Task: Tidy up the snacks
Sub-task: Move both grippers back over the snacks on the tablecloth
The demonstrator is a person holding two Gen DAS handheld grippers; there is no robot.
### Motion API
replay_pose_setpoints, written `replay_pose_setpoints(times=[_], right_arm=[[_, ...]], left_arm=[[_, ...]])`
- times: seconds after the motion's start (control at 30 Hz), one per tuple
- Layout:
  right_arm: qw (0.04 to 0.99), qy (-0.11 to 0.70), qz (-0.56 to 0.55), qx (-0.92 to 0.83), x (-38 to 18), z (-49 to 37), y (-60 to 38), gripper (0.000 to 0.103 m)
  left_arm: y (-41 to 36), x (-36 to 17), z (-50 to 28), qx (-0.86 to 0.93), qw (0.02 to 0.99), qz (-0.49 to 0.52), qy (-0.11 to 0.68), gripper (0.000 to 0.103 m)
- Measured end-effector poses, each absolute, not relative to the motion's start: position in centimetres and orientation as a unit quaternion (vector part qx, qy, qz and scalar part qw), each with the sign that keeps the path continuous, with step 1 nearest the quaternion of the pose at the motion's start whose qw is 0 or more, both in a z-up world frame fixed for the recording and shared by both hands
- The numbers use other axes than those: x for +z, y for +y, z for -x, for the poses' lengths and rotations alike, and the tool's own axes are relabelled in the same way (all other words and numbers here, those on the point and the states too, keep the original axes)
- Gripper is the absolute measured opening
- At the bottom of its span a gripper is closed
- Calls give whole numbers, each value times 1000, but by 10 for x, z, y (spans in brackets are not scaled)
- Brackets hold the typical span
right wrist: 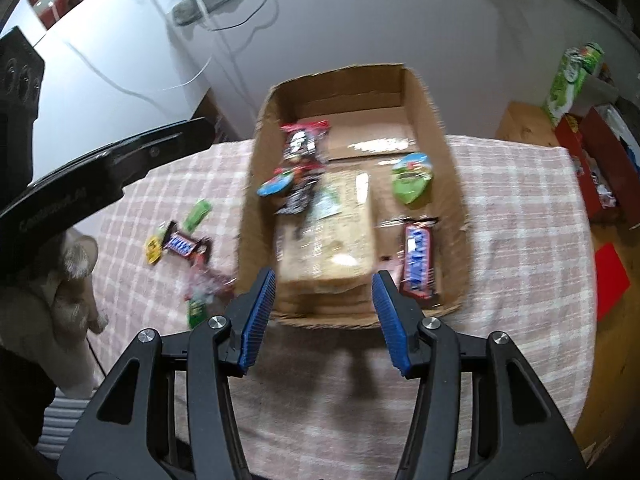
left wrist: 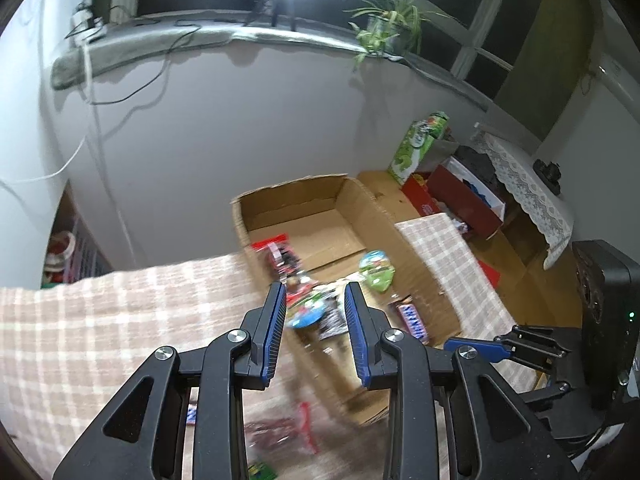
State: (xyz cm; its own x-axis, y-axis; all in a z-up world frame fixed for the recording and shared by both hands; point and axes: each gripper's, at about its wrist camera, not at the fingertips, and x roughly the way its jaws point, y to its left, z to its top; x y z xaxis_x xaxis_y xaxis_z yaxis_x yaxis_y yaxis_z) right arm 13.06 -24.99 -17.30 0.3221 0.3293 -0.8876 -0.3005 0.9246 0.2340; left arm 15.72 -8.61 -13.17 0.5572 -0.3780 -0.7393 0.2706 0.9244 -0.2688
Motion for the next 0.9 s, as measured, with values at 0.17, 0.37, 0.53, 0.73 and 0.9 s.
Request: replay_pose_setpoints(times=[0.17,0.37,0.53,0.73,0.9], right_arm=[[803,553,-1,224,-174,-122,-225,53],[786,561,14,260,-183,-114,-198,53],[764,573,29,296,-194,-101,-174,53],[737,591,47,326,-214,-88,-145,53],[723,603,67,331,-235,-85,-125,53]], left_arm=[[-46,-138,-147,-153,879,84,443,28],[9,-152,-131,-99,876,110,460,29],[42,-170,-114,-64,866,132,478,28],[64,-200,-98,-43,847,144,510,29],[63,-219,-95,-38,833,147,532,35]])
